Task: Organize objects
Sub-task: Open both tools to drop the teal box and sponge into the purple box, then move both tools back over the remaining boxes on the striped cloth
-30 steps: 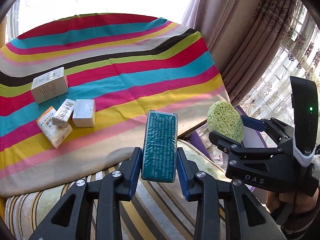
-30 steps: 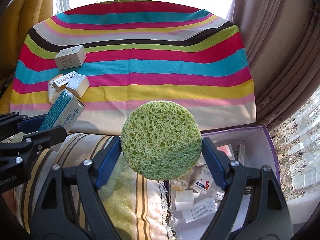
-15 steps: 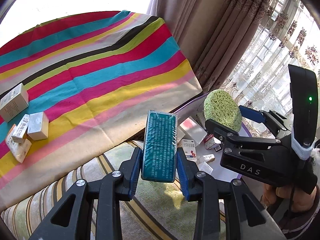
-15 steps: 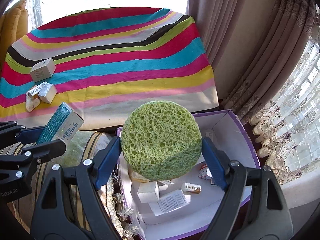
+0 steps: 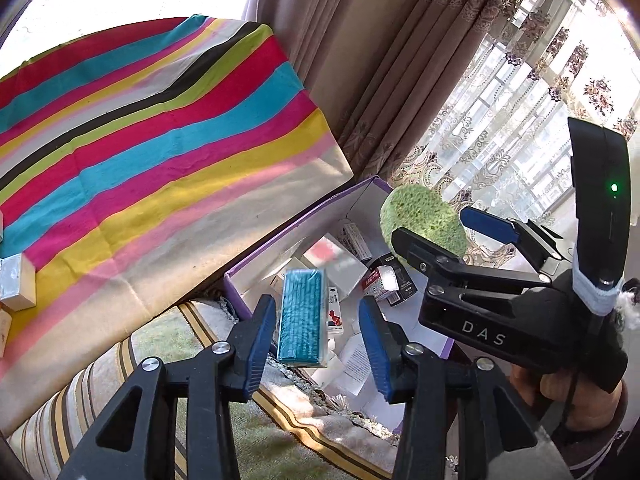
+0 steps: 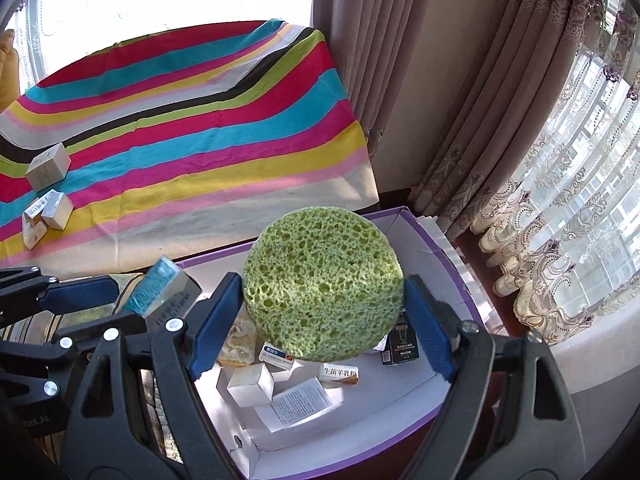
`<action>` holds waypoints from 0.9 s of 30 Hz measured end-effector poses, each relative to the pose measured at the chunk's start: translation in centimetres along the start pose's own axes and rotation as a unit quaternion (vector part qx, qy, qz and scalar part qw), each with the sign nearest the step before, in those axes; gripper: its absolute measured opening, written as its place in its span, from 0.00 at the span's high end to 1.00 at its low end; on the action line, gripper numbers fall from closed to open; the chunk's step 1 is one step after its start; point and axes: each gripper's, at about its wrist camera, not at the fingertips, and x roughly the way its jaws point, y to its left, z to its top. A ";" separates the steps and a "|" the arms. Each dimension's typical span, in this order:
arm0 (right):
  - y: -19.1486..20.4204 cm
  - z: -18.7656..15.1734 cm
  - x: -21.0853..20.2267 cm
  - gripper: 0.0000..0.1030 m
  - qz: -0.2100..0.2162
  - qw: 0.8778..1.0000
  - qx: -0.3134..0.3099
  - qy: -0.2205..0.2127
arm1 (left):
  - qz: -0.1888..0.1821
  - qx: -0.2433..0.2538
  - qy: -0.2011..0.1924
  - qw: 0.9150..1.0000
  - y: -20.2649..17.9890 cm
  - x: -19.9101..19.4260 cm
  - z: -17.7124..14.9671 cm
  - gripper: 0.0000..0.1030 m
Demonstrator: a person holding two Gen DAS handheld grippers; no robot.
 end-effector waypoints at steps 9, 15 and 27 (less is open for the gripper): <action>0.3 0.0 -0.4 0.15 0.012 1.000 0.000 -0.008 | 0.012 -0.010 -0.017 1.000 0.8 -1.3 -0.2 0.41; 1.3 0.1 -0.9 0.15 0.027 1.000 -0.008 -0.011 | 0.019 -0.037 -0.027 0.999 2.6 -2.6 -0.8 0.41; 5.5 0.4 -1.7 0.15 0.062 0.997 -0.047 -0.010 | 0.053 -0.102 -0.061 0.992 8.8 -6.9 -2.8 0.41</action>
